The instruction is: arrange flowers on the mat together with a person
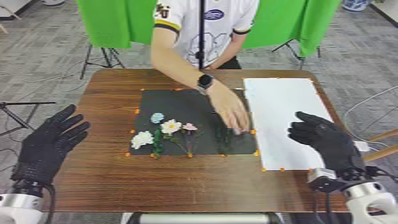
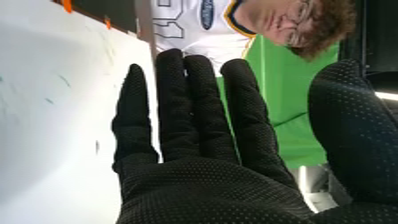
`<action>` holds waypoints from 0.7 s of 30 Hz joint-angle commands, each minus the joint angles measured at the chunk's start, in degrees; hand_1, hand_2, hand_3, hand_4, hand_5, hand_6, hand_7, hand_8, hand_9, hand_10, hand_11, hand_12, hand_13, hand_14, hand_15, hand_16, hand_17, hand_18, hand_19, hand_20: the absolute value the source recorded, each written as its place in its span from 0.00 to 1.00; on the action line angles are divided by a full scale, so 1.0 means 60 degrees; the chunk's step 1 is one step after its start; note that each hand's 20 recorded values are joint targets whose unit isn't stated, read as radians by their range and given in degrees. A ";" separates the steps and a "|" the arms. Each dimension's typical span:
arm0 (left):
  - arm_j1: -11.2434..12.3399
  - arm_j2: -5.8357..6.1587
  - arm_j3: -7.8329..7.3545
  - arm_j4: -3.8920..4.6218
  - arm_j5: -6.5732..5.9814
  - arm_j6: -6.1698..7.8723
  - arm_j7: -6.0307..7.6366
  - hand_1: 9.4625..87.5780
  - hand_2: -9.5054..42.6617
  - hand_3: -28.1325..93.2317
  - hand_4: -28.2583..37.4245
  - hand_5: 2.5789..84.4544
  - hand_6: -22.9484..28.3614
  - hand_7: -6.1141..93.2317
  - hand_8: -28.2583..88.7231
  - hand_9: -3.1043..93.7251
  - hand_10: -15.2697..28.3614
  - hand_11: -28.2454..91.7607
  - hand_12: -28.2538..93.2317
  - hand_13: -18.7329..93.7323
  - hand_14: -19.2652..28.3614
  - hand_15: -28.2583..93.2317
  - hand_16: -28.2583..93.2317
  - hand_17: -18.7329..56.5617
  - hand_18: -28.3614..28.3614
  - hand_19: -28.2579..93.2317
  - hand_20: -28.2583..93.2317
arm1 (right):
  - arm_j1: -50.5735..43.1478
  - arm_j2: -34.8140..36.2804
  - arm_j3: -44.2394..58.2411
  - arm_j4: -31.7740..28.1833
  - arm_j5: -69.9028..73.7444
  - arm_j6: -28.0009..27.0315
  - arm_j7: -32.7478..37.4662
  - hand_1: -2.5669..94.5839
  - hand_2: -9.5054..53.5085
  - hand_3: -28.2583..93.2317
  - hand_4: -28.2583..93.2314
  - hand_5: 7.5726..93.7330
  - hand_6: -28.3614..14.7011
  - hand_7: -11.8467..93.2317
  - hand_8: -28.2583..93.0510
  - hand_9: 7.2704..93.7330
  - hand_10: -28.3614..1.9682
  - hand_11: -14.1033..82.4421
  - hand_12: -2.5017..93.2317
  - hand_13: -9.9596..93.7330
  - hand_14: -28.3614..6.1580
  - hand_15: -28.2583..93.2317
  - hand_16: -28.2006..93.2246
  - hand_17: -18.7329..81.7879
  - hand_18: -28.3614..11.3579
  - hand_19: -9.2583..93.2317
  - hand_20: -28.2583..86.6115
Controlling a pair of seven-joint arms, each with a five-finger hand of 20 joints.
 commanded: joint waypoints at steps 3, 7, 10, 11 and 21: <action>-0.0169 0.0150 0.0009 0.0111 0.0000 -0.0077 -0.0237 0.19 0.17 0.81 0.03 0.38 0.53 0.21 0.18 0.34 0.64 0.38 0.39 0.38 0.73 0.46 0.26 0.14 0.90 0.60 0.33 | 0.0125 -0.0058 -0.0179 0.0043 -0.0153 -0.0097 -0.0002 0.25 0.17 0.94 0.05 0.44 0.56 0.29 0.15 0.45 0.45 0.33 0.30 0.46 0.47 0.48 0.46 0.30 0.20 0.57 0.53; 0.0082 0.0102 -0.0186 0.0046 0.0001 -0.0047 -0.0213 0.19 0.17 0.81 0.03 0.38 0.53 0.21 0.18 0.34 0.64 0.38 0.39 0.38 0.73 0.46 0.26 0.14 0.90 0.60 0.33 | 0.0280 -0.0084 -0.0380 0.0130 -0.0178 -0.0180 -0.0010 0.25 0.17 0.94 0.05 0.44 0.57 0.29 0.15 0.45 0.45 0.33 0.30 0.46 0.47 0.48 0.46 0.30 0.20 0.57 0.53; -0.0054 0.0150 -0.0092 0.0093 -0.0005 -0.0039 -0.0176 0.19 0.17 0.81 0.03 0.38 0.53 0.21 0.18 0.34 0.64 0.38 0.39 0.38 0.73 0.46 0.26 0.14 0.90 0.60 0.33 | 0.0308 -0.0062 -0.0396 0.0131 -0.0154 -0.0251 -0.0008 0.25 0.17 0.94 0.05 0.43 0.57 0.29 0.15 0.45 0.45 0.33 0.30 0.46 0.47 0.48 0.46 0.30 0.21 0.57 0.53; -0.0122 0.0182 -0.0079 0.0119 0.0004 -0.0072 -0.0232 0.19 0.17 0.81 0.03 0.38 0.53 0.21 0.18 0.34 0.64 0.38 0.39 0.38 0.73 0.46 0.26 0.14 0.90 0.60 0.33 | 0.0315 -0.0057 -0.0435 0.0138 -0.0141 -0.0215 0.0024 0.25 0.16 0.94 0.05 0.43 0.57 0.29 0.15 0.45 0.45 0.33 0.30 0.46 0.47 0.48 0.46 0.30 0.20 0.57 0.53; -0.0109 0.0130 -0.0020 0.0153 0.0015 -0.0124 -0.0251 0.19 0.17 0.81 0.03 0.38 0.53 0.21 0.18 0.34 0.64 0.38 0.39 0.38 0.73 0.46 0.26 0.14 0.90 0.60 0.33 | 0.0377 -0.0066 -0.0534 0.0177 -0.0109 -0.0291 0.0052 0.25 0.17 0.94 0.05 0.44 0.56 0.29 0.15 0.45 0.44 0.32 0.30 0.46 0.46 0.48 0.46 0.30 0.20 0.57 0.53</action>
